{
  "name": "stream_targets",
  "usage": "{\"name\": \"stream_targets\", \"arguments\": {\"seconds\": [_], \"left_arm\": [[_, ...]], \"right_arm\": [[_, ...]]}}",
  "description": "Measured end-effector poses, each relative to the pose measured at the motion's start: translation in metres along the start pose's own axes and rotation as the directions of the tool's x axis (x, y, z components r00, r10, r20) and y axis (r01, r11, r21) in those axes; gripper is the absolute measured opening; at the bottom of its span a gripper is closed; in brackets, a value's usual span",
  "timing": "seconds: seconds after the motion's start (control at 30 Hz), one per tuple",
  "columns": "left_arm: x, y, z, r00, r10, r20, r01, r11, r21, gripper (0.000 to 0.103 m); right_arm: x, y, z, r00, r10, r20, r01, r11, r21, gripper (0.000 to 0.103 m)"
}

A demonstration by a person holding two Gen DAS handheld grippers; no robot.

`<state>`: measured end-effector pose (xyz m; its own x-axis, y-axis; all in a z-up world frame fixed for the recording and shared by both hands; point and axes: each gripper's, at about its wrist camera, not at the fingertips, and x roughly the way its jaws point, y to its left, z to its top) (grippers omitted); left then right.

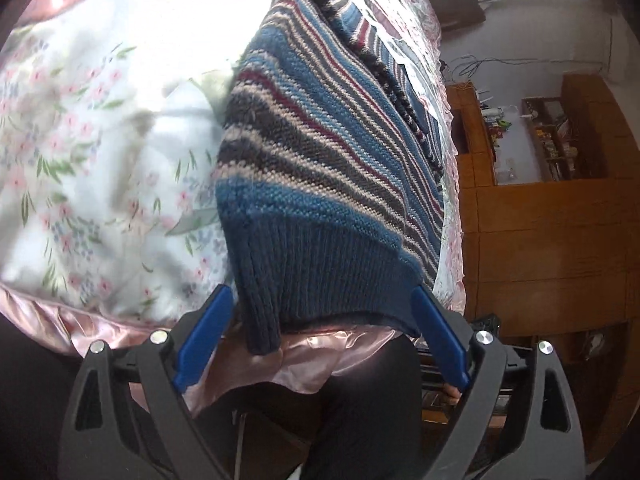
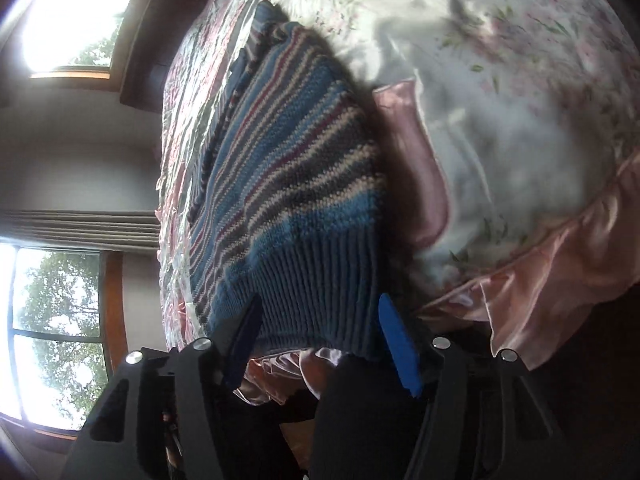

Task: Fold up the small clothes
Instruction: 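Fold the sweater side over toward the middle with both grippers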

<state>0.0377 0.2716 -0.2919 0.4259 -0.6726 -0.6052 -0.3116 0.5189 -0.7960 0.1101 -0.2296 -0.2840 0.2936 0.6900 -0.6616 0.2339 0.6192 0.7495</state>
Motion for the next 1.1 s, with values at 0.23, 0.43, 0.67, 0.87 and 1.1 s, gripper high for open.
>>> {"name": "stream_targets", "arguments": {"seconds": [0.23,0.43,0.67,0.87,1.1], "left_arm": [[0.016,0.011,-0.013,0.998,-0.039,-0.052,0.034,0.996,-0.085,0.091],[0.027,0.022,-0.016,0.993,-0.092,-0.072,0.08,0.985,-0.155,0.091],[0.029,0.017,-0.013,0.995,-0.067,-0.071,0.057,0.989,-0.136,0.081],[0.037,0.02,-0.01,0.994,-0.053,-0.091,0.037,0.986,-0.161,0.058],[0.035,0.032,-0.011,0.997,-0.04,-0.069,0.024,0.976,-0.217,0.012]], "right_arm": [[-0.006,-0.025,-0.007,1.0,0.023,-0.002,-0.023,0.995,0.1,0.065],[0.012,-0.024,-0.015,0.999,0.032,-0.037,-0.028,0.994,0.101,0.063],[0.025,-0.019,-0.016,0.998,0.024,-0.059,-0.019,0.996,0.087,0.058],[0.028,-0.021,-0.013,0.998,0.028,-0.056,-0.022,0.995,0.099,0.051],[0.031,-0.019,-0.012,0.998,0.028,-0.05,-0.024,0.996,0.081,0.017]]}}
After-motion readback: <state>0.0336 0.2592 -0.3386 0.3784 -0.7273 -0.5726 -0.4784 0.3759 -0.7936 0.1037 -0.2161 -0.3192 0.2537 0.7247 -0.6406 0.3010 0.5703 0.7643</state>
